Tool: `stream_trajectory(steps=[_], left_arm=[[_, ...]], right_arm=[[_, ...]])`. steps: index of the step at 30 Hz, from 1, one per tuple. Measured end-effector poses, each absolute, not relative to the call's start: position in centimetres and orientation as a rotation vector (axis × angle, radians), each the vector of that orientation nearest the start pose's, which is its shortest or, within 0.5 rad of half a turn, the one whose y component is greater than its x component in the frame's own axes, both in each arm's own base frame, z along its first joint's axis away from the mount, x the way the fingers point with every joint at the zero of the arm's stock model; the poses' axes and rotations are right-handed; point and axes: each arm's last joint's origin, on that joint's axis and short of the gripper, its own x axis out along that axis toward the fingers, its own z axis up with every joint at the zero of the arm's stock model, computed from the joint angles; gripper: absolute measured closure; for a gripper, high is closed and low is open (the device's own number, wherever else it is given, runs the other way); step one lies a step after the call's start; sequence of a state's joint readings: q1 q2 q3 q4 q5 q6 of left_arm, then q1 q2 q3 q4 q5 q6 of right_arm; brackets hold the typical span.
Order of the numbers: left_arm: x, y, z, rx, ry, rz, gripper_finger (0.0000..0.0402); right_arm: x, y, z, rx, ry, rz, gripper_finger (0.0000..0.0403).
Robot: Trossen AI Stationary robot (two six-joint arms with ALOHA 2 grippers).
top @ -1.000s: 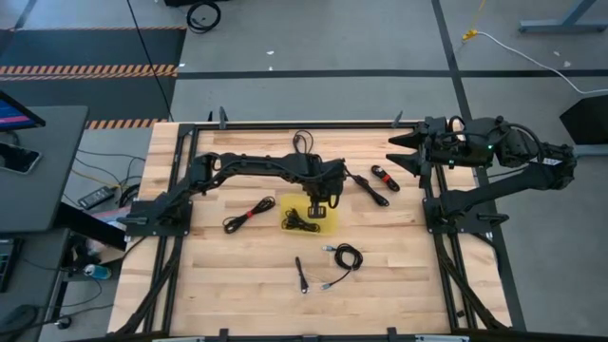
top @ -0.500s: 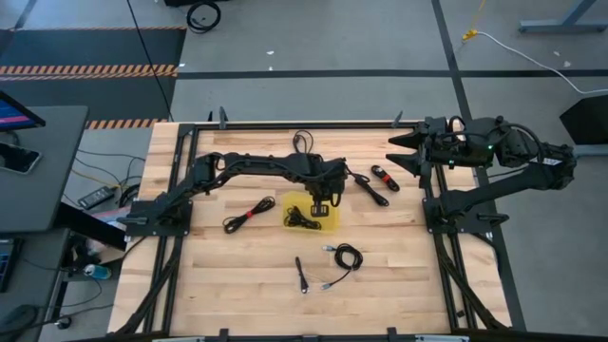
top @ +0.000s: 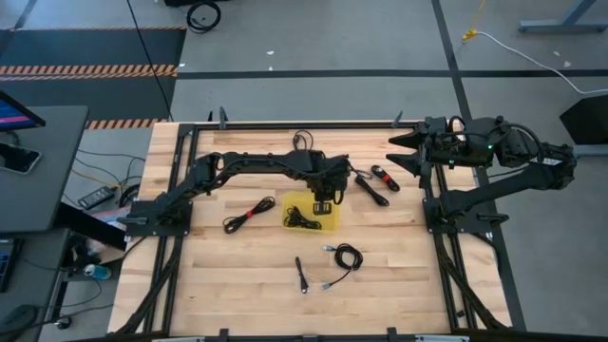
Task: Pick and place USB-C Cables
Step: Put the black charger cable into the yellow bin
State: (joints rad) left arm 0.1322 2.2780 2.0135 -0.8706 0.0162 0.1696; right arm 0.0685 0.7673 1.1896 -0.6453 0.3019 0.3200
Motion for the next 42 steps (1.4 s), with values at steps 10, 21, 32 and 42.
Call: stream_trajectory(steps=[10,21,32,42], left_arm=[[45.6,6.1,32.4,-0.05,1.002,0.086,0.0299],[34.5,2.2,41.5,-0.126,1.054,0.451,0.0299],[26.0,-4.5,47.6,-0.083,0.704,0.684,0.0299],[22.4,-8.5,49.3,-0.025,0.566,0.595,0.0299]], right_arm=[[12.0,0.0,41.1,0.266,0.285,-0.285,0.0147],[13.0,0.0,37.6,0.344,0.639,-0.418,0.0147],[17.9,-0.6,33.0,0.355,1.038,-0.62,0.0145],[24.4,-2.5,28.0,0.364,1.245,-0.569,0.0146]])
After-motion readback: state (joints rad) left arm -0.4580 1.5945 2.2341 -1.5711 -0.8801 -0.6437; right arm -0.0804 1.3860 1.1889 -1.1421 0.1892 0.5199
